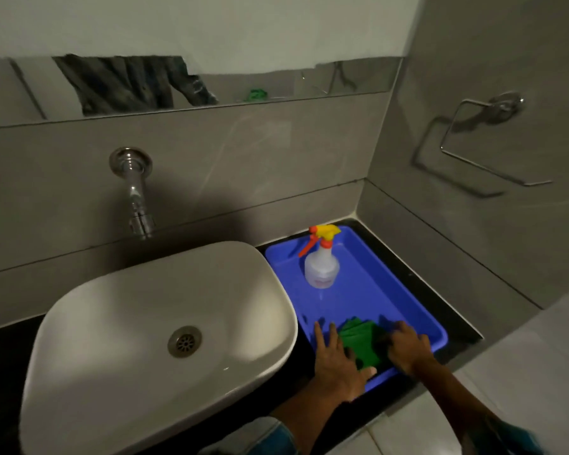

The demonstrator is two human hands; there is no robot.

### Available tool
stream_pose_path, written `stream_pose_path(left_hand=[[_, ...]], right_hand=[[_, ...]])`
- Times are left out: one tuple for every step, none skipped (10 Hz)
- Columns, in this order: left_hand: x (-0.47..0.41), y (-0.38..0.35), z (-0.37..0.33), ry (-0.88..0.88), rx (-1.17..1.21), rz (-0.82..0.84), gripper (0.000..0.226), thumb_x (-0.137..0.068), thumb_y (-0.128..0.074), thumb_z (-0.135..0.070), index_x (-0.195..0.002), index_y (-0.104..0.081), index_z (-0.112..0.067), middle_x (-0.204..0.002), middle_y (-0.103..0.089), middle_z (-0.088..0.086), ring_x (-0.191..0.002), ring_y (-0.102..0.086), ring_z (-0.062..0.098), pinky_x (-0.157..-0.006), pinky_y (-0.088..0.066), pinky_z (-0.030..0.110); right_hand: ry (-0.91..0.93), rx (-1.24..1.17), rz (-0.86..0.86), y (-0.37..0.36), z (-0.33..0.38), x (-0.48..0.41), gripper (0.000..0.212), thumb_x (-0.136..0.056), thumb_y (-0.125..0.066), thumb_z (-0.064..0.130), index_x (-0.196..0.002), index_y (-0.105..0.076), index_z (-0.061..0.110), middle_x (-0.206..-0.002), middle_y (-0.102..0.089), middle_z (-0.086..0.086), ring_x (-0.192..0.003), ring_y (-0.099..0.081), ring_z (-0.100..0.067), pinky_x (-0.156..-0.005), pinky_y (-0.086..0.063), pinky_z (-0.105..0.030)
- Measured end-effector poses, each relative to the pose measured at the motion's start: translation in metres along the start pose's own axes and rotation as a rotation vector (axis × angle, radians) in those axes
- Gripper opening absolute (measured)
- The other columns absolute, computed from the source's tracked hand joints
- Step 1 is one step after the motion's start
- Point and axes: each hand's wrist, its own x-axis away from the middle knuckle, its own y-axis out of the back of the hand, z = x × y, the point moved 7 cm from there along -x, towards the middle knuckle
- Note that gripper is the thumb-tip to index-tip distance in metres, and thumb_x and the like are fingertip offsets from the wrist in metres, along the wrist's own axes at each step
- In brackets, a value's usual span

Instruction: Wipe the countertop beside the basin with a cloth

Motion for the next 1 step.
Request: stream_pose_path(left_hand=[[-0.003,0.0078,0.0116,-0.046,-0.048,-0.104,0.074,-0.095,-0.016,-0.061,-0.149,-0.028,-0.011,-0.158,-0.021,0.02,-0.149,0.009,0.034,-0.106,0.027,0.066]], right_hand=[[0.004,0.003,-0.107,0.0149,0.0112,-0.0035,0.04,-0.085,-0.044,0.027,-0.122,-0.059,0.021,-0.143,-0.038,-0.007,-0.133,-0.036,-0.023,-0.103,-0.03,-0.042]])
